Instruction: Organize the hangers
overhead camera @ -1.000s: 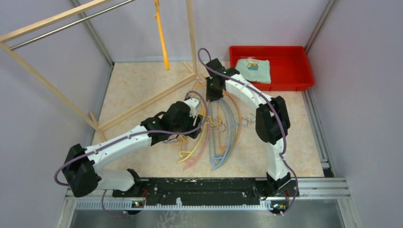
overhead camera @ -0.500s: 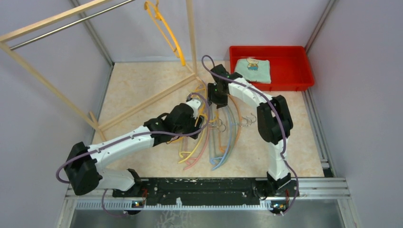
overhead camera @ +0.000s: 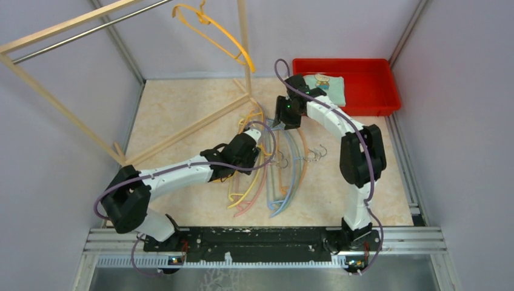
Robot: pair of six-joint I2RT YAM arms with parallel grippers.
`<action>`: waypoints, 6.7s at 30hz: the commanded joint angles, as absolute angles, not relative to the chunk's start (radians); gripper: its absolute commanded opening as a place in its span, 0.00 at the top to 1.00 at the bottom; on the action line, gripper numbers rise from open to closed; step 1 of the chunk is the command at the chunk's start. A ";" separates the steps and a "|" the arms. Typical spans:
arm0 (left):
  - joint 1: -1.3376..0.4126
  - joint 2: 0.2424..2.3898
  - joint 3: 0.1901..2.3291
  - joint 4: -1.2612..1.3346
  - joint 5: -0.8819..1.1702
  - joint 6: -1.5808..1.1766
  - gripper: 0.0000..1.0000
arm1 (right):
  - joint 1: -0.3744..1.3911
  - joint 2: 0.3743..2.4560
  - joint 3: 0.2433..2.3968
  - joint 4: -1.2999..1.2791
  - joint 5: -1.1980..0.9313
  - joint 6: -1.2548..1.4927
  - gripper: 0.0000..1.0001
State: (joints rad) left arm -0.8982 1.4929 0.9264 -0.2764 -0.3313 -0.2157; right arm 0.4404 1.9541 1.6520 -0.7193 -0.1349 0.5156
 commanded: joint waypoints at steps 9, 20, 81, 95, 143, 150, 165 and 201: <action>-0.836 1.541 0.886 -0.200 -0.247 -0.185 0.47 | 0.375 1.847 1.565 -0.641 -0.181 0.497 0.48; -0.798 1.575 0.873 -0.194 -0.233 -0.170 0.49 | 0.359 1.843 1.545 -0.633 -0.186 0.496 0.48; -0.790 1.334 0.882 -0.026 0.147 -0.419 1.00 | 0.203 1.760 0.841 1.146 -0.926 1.541 0.55; -0.784 1.318 0.899 -0.019 0.109 -0.427 1.00 | 0.238 1.808 0.821 1.227 -0.906 1.623 0.58; -0.757 1.164 0.898 0.000 0.140 -0.498 1.00 | 0.205 1.701 0.914 0.706 -0.731 1.329 0.44; -0.758 1.152 0.890 0.024 0.153 -0.525 1.00 | 0.251 1.796 0.960 0.879 -0.766 1.464 0.44; -0.758 1.131 0.859 0.069 0.173 -0.578 1.00 | 0.345 1.943 0.966 1.172 -0.728 1.701 0.49; -0.755 0.830 0.756 -0.353 -0.426 -0.896 1.00 | 0.184 1.835 0.853 0.954 -0.810 1.471 1.00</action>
State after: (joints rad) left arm -0.7563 0.8730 0.7456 -0.2737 -0.2981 -0.8089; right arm 0.1764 1.8771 0.8085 0.9970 -0.8207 1.5639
